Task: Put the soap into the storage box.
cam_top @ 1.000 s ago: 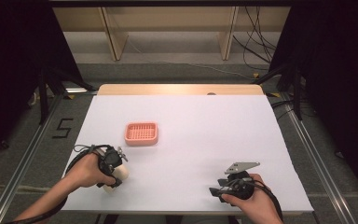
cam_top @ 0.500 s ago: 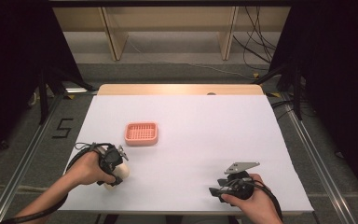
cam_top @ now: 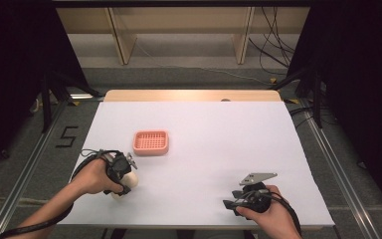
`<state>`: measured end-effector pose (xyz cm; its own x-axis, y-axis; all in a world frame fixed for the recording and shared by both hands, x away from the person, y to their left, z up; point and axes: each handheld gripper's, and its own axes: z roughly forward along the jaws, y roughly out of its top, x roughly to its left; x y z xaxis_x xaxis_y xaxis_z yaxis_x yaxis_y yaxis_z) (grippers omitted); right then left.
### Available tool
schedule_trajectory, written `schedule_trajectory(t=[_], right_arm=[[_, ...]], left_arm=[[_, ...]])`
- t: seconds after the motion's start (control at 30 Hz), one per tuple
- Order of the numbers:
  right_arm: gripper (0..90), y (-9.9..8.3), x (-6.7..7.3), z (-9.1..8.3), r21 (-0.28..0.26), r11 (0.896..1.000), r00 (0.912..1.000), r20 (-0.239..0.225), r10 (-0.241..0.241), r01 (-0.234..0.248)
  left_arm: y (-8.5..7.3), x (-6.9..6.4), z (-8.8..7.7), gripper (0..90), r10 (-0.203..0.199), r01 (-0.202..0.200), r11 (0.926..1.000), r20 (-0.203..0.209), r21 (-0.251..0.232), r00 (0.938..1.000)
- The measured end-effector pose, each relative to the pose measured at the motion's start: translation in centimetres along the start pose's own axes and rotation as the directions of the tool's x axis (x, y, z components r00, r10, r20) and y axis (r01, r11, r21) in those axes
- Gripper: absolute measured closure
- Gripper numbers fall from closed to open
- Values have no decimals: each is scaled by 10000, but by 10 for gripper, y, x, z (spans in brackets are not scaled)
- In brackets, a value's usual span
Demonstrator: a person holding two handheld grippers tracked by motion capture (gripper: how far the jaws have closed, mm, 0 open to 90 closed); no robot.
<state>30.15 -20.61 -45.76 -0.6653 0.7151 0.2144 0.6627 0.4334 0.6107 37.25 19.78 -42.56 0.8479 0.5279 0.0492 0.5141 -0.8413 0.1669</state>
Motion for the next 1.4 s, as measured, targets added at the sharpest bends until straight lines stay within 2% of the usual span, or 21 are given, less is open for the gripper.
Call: schedule_trajectory(t=[0.1,0.13,0.17,0.2,0.27,0.4,1.0,1.4], right_arm=[[500,0,1,-1,22,10000,10000,-13,93,-93],[500,0,-1,0,-49,9999,9999,32,-99,99],[500,0,-1,0,-42,10000,10000,30,-85,85],[500,0,1,-1,37,9999,9999,-17,119,-119],[500,0,1,0,14,9998,9998,-88,184,-184],[500,0,0,-1,-40,10000,10000,45,70,-70],[500,0,0,0,-82,10000,10000,-27,52,-52],[500,0,0,0,-63,10000,10000,-14,43,-43]], left_arm=[[1,1,-1,490,76,-77,10000,-65,-58,9999],[1,2,-1,490,86,-87,10000,-69,-35,9999],[1,1,-1,490,71,-71,10000,-73,-49,9999],[2,2,-2,490,87,-88,9999,-75,-50,9999],[2,2,-2,490,63,-64,10000,-66,-43,10000],[3,5,-3,491,115,-117,9999,-124,-128,9999],[10,10,-5,491,312,-317,9993,-239,-180,9992],[15,15,-9,491,208,-223,9988,-345,-446,9992]])
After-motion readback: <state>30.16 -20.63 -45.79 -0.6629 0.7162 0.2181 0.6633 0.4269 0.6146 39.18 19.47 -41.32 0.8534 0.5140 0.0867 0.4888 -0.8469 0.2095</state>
